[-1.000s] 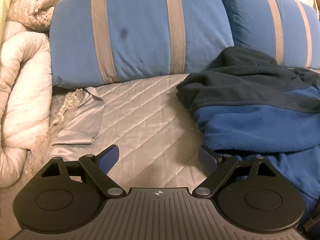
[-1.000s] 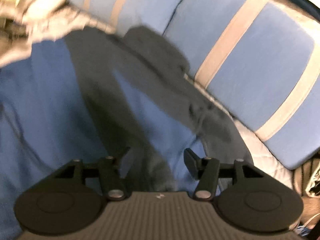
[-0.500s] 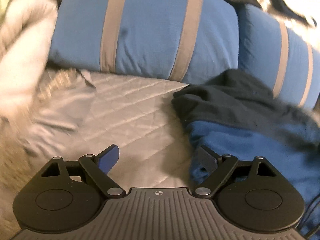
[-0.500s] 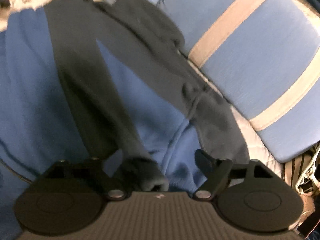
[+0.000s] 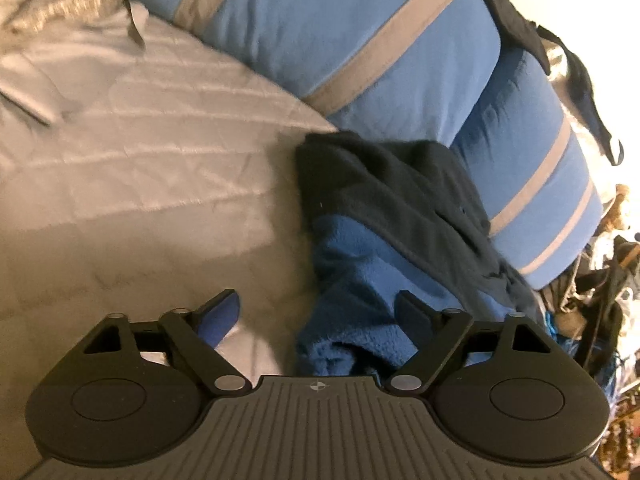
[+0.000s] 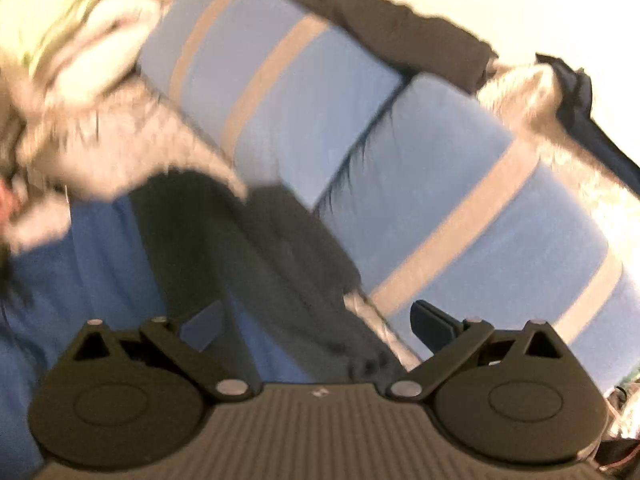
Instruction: Fold clothes
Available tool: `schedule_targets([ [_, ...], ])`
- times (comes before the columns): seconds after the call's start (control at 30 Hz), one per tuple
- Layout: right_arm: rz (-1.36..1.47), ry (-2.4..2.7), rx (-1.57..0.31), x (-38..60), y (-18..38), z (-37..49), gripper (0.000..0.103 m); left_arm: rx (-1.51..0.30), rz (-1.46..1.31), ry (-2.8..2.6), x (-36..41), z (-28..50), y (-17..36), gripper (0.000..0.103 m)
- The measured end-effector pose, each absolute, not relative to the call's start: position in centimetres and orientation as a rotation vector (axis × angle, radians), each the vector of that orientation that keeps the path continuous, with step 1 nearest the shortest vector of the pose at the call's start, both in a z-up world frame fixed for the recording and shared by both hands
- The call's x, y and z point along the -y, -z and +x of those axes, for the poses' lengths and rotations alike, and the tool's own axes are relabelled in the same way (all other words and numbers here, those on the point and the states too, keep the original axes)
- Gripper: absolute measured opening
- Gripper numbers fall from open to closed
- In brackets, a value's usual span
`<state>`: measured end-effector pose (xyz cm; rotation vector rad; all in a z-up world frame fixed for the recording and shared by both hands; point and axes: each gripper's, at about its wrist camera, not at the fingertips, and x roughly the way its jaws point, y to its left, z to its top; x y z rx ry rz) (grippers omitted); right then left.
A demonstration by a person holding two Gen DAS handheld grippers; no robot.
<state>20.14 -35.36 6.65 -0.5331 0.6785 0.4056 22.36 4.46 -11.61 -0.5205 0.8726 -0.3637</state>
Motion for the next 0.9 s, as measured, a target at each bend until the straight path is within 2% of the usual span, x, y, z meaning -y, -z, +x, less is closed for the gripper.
schedule_targets([
  [0.07, -0.509, -0.422, -0.665, 34.1, -6.8, 21.3, 0.103, -0.887, -0.556, 0.353, -4.6, 22.5, 12.0, 0.027],
  [0.17, -0.477, -0.451, -0.659, 32.3, -5.6, 23.1, 0.103, -0.825, -0.544, 0.325, -4.0, 21.6, 11.4, 0.021],
  [0.37, -0.382, -0.538, -0.688, 28.4, -0.1, 26.5, 0.099, -0.712, -0.231, 0.295, -0.7, 20.1, 10.1, 0.019],
  [0.53, -0.323, -0.602, -0.704, 23.5, 4.6, 29.8, 0.079, -0.646, -0.029, 0.272, 1.6, 19.1, 9.8, 0.018],
  [0.87, -0.284, -0.676, -0.768, 16.0, 11.9, 35.7, 0.058, -0.619, 0.030, 0.260, 2.3, 19.0, 10.4, 0.017],
  [0.9, -0.298, -0.681, -0.780, 15.7, 12.5, 35.9, 0.037, -0.618, 0.027, 0.257, 2.3, 19.0, 10.4, 0.017],
])
